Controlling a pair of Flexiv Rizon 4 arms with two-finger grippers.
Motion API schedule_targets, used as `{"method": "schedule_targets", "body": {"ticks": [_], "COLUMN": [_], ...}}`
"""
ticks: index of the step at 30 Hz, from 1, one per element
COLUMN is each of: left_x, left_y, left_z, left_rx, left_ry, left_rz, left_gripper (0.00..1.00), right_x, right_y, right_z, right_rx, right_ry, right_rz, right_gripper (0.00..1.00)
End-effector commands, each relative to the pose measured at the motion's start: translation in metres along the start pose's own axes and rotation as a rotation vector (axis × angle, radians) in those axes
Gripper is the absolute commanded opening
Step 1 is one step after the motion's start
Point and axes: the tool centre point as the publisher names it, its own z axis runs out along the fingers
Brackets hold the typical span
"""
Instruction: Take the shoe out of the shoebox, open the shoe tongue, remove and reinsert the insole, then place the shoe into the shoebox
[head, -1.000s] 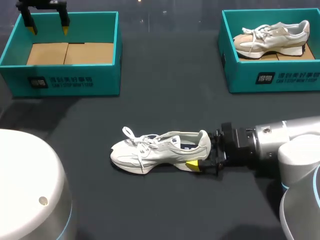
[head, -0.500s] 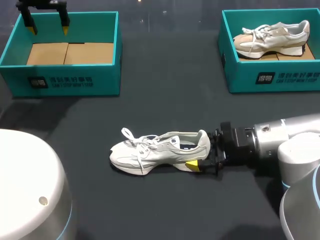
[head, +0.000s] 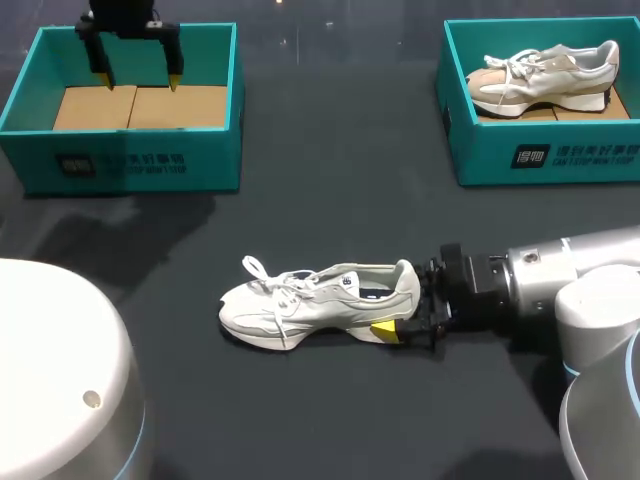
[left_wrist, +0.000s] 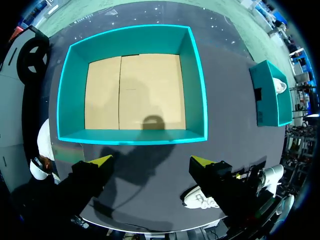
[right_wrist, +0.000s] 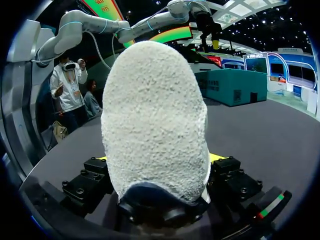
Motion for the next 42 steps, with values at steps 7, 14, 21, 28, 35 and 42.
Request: {"method": "schedule_targets", "body": {"ticks": [7,14,21,28,35,42], "left_x": [0.046,0.046,0.059,0.104,0.147,0.152], "left_y": [0.052,0.052,0.072,0.132,0.182,0.186], "left_z": [-0.006,-0.006,-0.008,-0.002,0.001,-0.002], "left_rx": [-0.004,-0.004,0.031,0.046,-0.015,-0.009], "left_ry": [0.036,0.036,0.037,0.036,0.071,0.066], "left_rz": [0.083,0.083,0.091,0.125,0.170,0.174], "left_gripper": [1.00,1.00,1.00,1.00,1.00,1.00], "right_x": [0.001,0.001,0.001,0.001,0.001,0.001], "right_y": [0.000,0.000,0.000,0.000,0.000,0.000], "right_z": [0.003,0.003,0.003,0.003,0.003,0.003], "right_rx": [0.004,0.004,0.004,0.004,0.004,0.004], "right_ry": [0.001,0.001,0.001,0.001,0.001,0.001], "right_rz": [0.001,0.001,0.001,0.001,0.001,0.001], "right_gripper": [0.00,0.00,0.00,0.00,0.00,0.00]}}
